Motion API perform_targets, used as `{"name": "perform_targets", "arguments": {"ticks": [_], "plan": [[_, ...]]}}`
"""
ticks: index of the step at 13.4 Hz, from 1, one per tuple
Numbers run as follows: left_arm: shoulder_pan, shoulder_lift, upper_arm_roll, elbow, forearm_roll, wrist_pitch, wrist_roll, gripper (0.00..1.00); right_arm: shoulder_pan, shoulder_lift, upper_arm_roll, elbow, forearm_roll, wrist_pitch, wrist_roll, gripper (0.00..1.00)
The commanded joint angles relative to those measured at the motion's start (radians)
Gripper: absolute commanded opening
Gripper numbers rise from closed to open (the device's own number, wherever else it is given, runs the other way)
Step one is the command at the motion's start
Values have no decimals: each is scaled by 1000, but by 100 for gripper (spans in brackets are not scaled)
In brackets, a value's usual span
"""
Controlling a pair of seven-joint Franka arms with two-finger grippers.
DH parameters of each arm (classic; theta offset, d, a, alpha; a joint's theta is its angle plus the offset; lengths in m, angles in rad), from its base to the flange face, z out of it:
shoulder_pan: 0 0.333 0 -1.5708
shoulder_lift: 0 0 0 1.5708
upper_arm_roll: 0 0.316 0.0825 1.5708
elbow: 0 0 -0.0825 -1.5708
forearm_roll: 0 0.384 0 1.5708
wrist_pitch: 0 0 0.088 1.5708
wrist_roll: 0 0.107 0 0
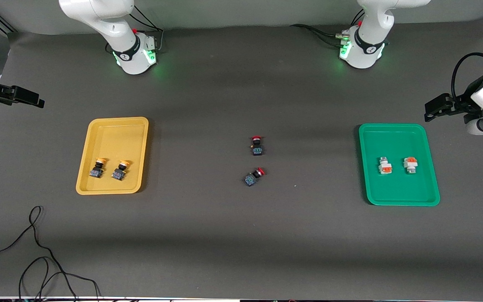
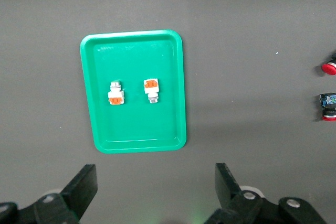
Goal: Place green and yellow buttons in trays
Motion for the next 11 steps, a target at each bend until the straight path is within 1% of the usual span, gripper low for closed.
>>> {"name": "perform_targets", "arguments": {"ticks": [1,7,9,11], "plan": [[-3,10,-1,20,13,-1,5,100,5,-20,5,-18,-23,19,21,100],[-1,10,-1,20,13,-1,5,100,-5,2,-2,16,-5,62,24,100],[-3,10,-3,20,13,-1,5,100,-6,29,-4,71,0,60,26,100],[-3,10,-1,20,13,-1,5,100,-3,25,-2,78,-2,54,28,100]]}}
